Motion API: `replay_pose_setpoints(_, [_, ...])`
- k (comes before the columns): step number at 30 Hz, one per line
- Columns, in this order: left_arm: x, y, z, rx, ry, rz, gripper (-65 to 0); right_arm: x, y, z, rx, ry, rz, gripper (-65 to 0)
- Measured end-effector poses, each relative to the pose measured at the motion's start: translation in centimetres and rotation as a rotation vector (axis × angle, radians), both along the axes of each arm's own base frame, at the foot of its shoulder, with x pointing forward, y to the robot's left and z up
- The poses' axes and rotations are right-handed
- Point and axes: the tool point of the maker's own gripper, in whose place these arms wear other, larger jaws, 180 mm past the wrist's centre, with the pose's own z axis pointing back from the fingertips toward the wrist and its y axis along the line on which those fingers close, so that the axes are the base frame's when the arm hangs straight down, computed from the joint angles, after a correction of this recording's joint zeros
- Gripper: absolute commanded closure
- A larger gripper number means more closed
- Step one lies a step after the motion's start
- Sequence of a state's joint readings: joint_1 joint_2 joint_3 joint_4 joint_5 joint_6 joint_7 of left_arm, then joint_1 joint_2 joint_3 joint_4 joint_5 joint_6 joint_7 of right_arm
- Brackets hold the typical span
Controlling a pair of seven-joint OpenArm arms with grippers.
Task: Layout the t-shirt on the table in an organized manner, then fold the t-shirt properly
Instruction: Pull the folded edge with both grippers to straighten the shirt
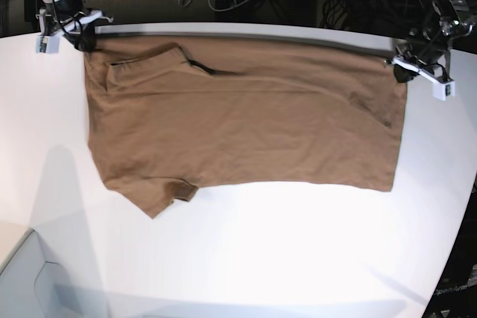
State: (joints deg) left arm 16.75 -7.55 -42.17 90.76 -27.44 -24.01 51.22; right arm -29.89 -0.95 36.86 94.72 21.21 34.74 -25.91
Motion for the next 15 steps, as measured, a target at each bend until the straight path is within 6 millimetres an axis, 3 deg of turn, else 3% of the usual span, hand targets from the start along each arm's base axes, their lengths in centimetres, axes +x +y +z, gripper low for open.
replay_pose_setpoints(3, [0.0, 0.0, 0.0, 0.0, 0.0, 0.0, -3.8, -0.4, -1.0, 0.2, -0.013, 0.001, -0.025, -21.1])
replay_pose_setpoints(7, [-0.1, 0.1, 0.0, 0.004, 0.003, 0.0, -18.9, -0.4, -1.8, 0.4, -0.025, -0.003, -0.045, -27.2])
replay_pose_setpoints(11, [0.0, 0.2, 0.6, 0.023, -0.01, -0.007, -34.0, -0.6, -2.8, 0.8, -0.043, -0.011, -0.072, -29.1])
replay_pose_setpoints(15, [0.5, 0.1, 1.4, 0.034, -0.032, -0.014, -34.0, -0.6, -2.8, 0.8, -0.044, -0.011, -0.071, -29.2])
